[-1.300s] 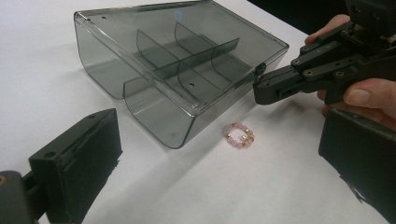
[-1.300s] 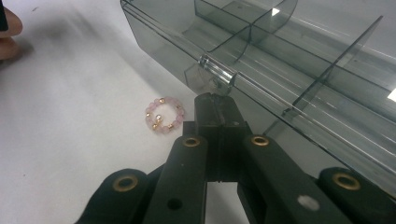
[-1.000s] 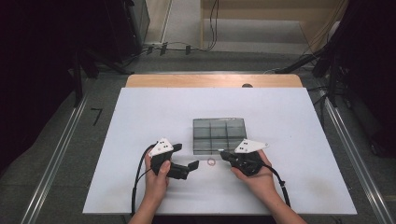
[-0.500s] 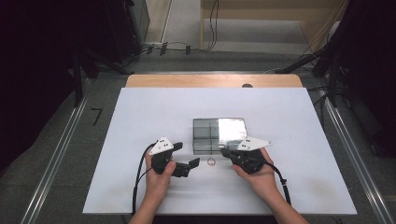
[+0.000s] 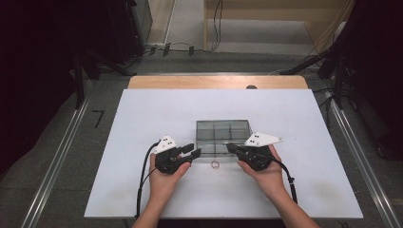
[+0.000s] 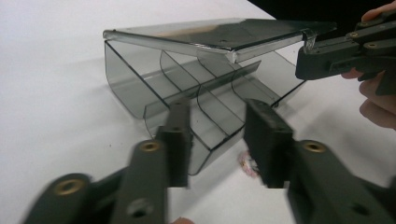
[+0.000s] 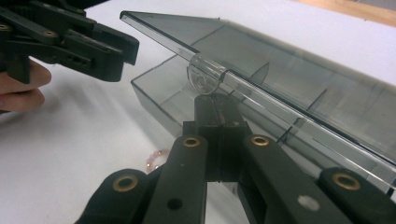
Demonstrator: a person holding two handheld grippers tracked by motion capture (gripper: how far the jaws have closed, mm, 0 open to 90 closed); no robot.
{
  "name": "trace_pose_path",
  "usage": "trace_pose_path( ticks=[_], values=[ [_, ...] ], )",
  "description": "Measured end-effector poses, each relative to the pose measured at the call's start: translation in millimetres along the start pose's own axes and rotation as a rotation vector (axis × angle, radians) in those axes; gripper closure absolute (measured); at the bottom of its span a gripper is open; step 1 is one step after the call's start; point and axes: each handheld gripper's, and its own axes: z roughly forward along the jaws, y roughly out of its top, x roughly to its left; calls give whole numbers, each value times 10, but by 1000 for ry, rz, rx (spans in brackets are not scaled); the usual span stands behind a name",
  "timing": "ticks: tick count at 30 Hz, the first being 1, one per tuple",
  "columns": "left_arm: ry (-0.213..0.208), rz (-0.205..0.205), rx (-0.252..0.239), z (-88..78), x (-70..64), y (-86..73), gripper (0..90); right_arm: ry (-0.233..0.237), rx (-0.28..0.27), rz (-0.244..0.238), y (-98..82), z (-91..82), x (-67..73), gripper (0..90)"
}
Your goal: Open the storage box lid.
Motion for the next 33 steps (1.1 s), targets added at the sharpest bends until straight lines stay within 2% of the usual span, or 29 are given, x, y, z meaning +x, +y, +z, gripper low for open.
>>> trace_pose_path(
  ticks=[5, 10, 25, 33],
  values=[
    [-15, 9, -7, 60, -30, 97, 794, -4, -4, -4, 58, -9, -14, 877],
    [-18, 13, -20, 109, -31, 183, 892, -7, -8, -6, 111, -26, -26, 877],
    [-21, 14, -45, 134, -1, 343, 899, -23, -14, -1, 134, -136, -130, 878],
    [-20, 10, -68, 116, 42, 434, 899, -47, -30, 16, 118, -247, -288, 877]
  ],
)
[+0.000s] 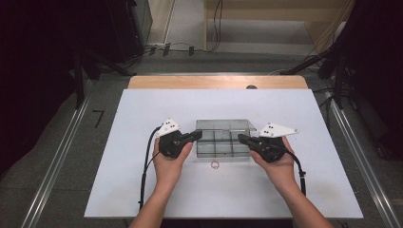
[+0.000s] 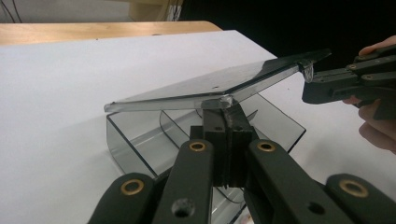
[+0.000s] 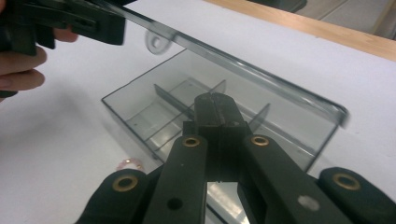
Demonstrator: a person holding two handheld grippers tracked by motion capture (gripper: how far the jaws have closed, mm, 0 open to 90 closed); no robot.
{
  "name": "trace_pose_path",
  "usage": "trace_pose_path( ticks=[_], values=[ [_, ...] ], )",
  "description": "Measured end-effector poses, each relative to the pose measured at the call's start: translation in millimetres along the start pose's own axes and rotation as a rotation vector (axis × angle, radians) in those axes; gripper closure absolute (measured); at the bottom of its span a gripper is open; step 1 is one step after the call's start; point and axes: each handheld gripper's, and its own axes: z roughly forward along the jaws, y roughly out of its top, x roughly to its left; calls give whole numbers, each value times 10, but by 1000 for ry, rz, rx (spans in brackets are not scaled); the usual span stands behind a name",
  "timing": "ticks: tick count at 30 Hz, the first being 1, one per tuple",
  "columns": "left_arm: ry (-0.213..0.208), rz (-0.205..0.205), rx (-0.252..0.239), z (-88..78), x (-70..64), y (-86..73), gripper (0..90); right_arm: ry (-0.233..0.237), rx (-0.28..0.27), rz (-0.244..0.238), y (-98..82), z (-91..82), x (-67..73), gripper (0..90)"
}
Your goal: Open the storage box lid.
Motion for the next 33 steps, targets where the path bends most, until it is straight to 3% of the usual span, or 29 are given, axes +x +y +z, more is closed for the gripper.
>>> trace_pose_path(
  ticks=[13, 17, 23, 29, 33],
  values=[
    [-7, -1, -13, 12, 49, 101, 898, -58, -26, 36, 62, -97, -270, 877],
    [-25, 2, 11, -3, 60, 95, 874, -63, -33, 45, 122, -95, -323, 878],
    [-19, 63, 11, -72, 29, 56, 594, -61, -38, 48, 179, -83, -351, 877],
    [-4, 46, -16, -81, 94, 74, 307, -58, -42, 46, 221, -63, -363, 877],
    [9, 29, 3, 6, 150, 112, 38, -56, -46, 60, 247, -61, -377, 877]
  ],
)
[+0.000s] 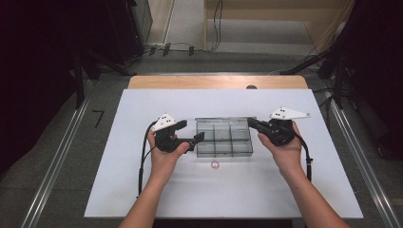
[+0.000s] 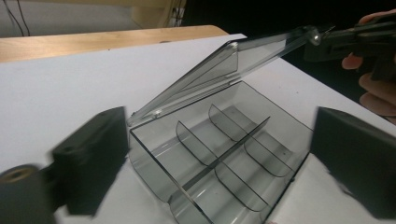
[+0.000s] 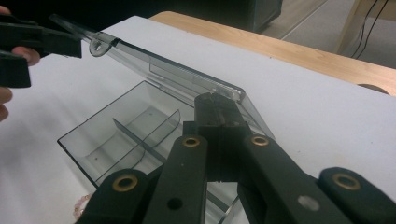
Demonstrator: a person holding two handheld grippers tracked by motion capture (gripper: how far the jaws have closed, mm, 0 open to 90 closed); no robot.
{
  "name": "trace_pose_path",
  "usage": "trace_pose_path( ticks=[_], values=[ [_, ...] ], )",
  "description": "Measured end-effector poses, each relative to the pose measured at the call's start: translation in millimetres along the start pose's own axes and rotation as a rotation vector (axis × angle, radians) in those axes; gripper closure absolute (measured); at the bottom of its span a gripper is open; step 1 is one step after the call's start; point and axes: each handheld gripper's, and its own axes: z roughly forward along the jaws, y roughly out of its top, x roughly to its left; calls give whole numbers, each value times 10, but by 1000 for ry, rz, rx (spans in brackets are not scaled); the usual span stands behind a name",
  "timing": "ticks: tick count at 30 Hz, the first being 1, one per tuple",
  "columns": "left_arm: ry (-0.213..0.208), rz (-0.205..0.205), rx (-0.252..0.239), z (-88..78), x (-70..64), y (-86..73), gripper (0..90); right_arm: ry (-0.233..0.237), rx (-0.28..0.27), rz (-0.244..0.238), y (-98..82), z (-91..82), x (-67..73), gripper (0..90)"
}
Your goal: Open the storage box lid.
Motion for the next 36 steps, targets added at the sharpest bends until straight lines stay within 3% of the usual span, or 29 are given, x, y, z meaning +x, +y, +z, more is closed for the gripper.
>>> trace_pose_path(
  ticks=[2, 7, 11, 15, 22, 26, 30, 36],
  values=[
    [16, -3, -13, 30, 26, 21, 0, 0, 2, 3, 16, 2, -10, 877],
    [-20, -12, -22, 129, 110, 101, 13, -3, -5, 3, 67, 9, -42, 877],
    [21, 8, -1, 217, 147, 137, 164, -1, -7, 6, 96, 32, -61, 877],
    [48, -8, 11, 289, 188, 152, 298, 1, -4, 10, 101, 50, -77, 877],
    [46, -16, 10, 340, 225, 166, 469, 12, -13, -25, 54, 23, -98, 871],
    [42, -18, 7, 330, 246, 167, 515, 36, -43, -29, -19, -63, -168, 792],
    [40, -23, 3, 334, 267, 164, 533, 43, -64, -8, -44, -125, -258, 649],
    [39, -37, -13, 350, 287, 173, 550, -23, -99, 8, -11, -102, -325, 438]
  ],
)
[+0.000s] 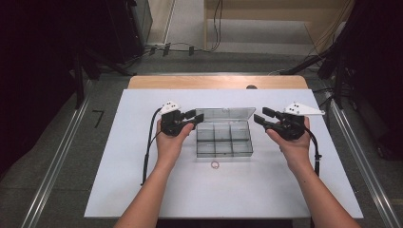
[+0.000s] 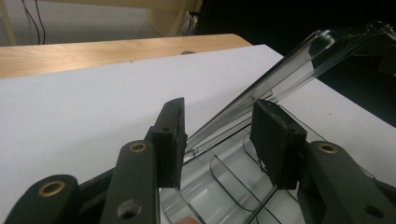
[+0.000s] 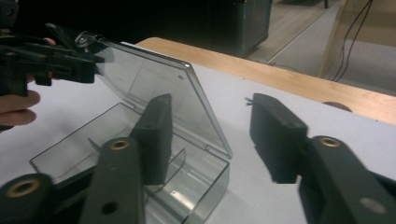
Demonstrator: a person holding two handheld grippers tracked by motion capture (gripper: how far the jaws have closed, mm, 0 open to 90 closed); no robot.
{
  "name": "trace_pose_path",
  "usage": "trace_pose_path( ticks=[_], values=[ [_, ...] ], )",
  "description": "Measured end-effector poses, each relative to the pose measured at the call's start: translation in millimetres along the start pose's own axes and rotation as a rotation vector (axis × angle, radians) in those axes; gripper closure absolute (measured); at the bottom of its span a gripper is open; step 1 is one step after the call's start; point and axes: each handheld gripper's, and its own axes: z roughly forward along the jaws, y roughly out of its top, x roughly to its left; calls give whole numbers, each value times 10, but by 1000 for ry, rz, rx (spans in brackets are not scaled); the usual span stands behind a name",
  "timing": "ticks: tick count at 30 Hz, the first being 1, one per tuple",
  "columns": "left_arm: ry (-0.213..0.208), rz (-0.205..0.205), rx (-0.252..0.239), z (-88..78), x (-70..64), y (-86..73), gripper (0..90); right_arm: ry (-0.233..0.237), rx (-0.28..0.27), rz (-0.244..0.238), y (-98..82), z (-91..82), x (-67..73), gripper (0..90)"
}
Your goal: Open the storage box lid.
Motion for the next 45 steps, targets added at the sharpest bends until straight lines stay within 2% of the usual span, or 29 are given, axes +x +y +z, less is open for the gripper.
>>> trace_pose_path(
  ticks=[3, 4, 6, 7, 11, 14, 16, 19, 22, 24, 26, 29, 35, 43, 45],
  values=[
    [-10, -9, -5, 14, 12, 12, 570, 8, 11, -6, 7, 82, -5, 282],
    [-13, -12, -5, 18, 17, 17, 577, 12, 21, -11, 5, 117, -8, 202],
    [-11, -14, -5, 26, 24, 24, 580, 15, 40, 8, 0, 190, -27, 42],
    [-12, -13, -4, 30, 30, 26, 583, 11, 42, 28, -9, 220, -46, 0],
    [-16, -23, -11, 49, 53, 22, 601, 76, 20, 73, -46, 308, -139, 0],
    [-15, -28, -14, 67, 75, 13, 602, 82, 26, 75, -62, 378, -158, 0],
    [-8, -27, -13, 80, 83, 5, 602, 105, 29, 86, -79, 428, -176, 55],
    [-24, -35, -10, 101, 106, -11, 602, 127, 29, 100, -112, 490, -202, 212],
    [-21, -31, -4, 120, 118, -26, 612, 103, 40, 116, -147, 542, -220, 362],
    [-19, -32, -3, 132, 131, -34, 616, 111, 48, 113, -170, 571, -220, 421],
    [-8, -33, 0, 136, 143, -41, 618, 99, 56, 94, -181, 597, -204, 492],
    [-9, -43, -7, 150, 174, -52, 623, 94, 55, 67, -186, 621, -187, 547],
    [-10, -48, 7, 203, 184, -88, 640, 79, 49, 80, -205, 641, -217, 670],
    [1, -73, -7, 250, 211, -103, 667, 58, 51, 76, -207, 659, -231, 720],
    [1, -86, -7, 256, 217, -100, 677, 56, 48, 89, -208, 668, -241, 727]
  ],
)
